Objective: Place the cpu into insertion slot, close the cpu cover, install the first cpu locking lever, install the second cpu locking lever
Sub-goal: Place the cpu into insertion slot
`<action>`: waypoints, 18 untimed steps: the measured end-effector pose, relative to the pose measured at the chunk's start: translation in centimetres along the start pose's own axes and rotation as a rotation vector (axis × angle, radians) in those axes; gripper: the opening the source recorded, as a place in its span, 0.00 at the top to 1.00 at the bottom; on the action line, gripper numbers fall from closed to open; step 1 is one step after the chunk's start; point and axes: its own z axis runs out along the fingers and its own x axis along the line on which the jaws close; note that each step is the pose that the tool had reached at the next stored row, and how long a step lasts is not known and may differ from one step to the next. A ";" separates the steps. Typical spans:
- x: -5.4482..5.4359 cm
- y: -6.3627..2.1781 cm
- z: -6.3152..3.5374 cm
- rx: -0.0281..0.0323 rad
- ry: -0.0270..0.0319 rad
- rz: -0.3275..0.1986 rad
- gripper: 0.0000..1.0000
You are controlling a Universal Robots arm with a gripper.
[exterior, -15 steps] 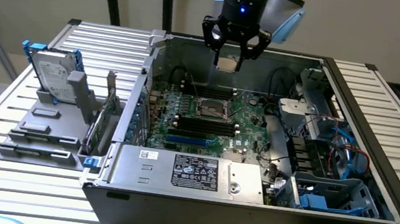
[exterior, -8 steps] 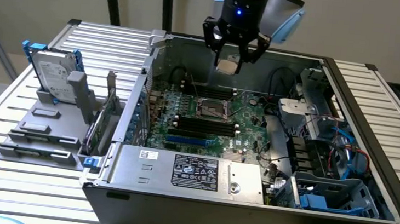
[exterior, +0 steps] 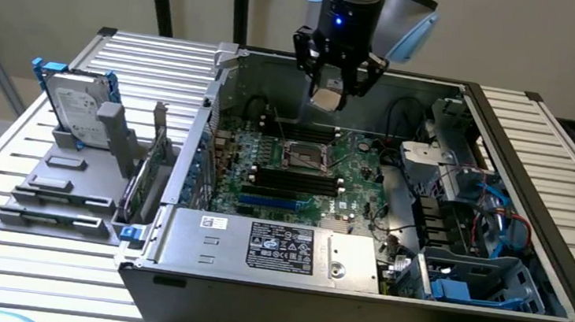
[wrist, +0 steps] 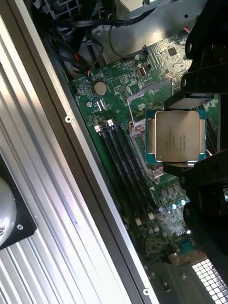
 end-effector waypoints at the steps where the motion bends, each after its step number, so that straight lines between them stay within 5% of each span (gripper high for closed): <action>1: 0.0 -0.01 0.07 -0.0003 -0.0016 0.018 0.45; 18: 0.0 -0.11 1.20 -0.0058 -0.0282 0.326 0.45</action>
